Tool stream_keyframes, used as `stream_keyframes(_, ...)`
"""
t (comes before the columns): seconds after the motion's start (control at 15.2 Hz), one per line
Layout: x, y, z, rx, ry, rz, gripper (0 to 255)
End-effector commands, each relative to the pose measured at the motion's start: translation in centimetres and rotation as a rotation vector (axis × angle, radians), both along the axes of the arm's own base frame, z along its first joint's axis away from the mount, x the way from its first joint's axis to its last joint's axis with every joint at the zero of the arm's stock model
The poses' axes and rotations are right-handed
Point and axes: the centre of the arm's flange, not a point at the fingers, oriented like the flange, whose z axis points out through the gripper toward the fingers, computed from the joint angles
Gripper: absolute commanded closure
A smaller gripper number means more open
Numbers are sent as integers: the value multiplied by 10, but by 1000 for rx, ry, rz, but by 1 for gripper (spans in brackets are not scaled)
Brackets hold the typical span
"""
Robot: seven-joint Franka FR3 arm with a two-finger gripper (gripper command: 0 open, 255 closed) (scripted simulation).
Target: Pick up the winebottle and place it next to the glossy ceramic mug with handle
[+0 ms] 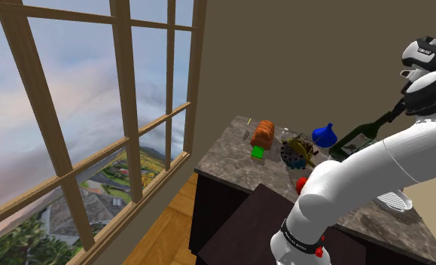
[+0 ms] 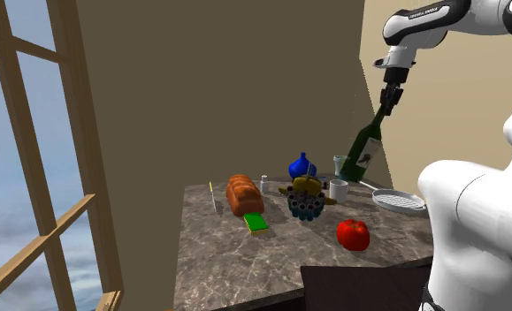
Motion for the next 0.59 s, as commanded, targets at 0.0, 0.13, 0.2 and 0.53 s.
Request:
stream_keyframes(0.0,-22,-15,1,0,2,1,255)
stream_keyframes(0.13,-44,-28,1,0,2,1,255)
stream_keyframes(0.2,-56,-35,1,0,2,1,255)
stream_keyframes(0.53,-78,-47,-15,0,2,1,255)
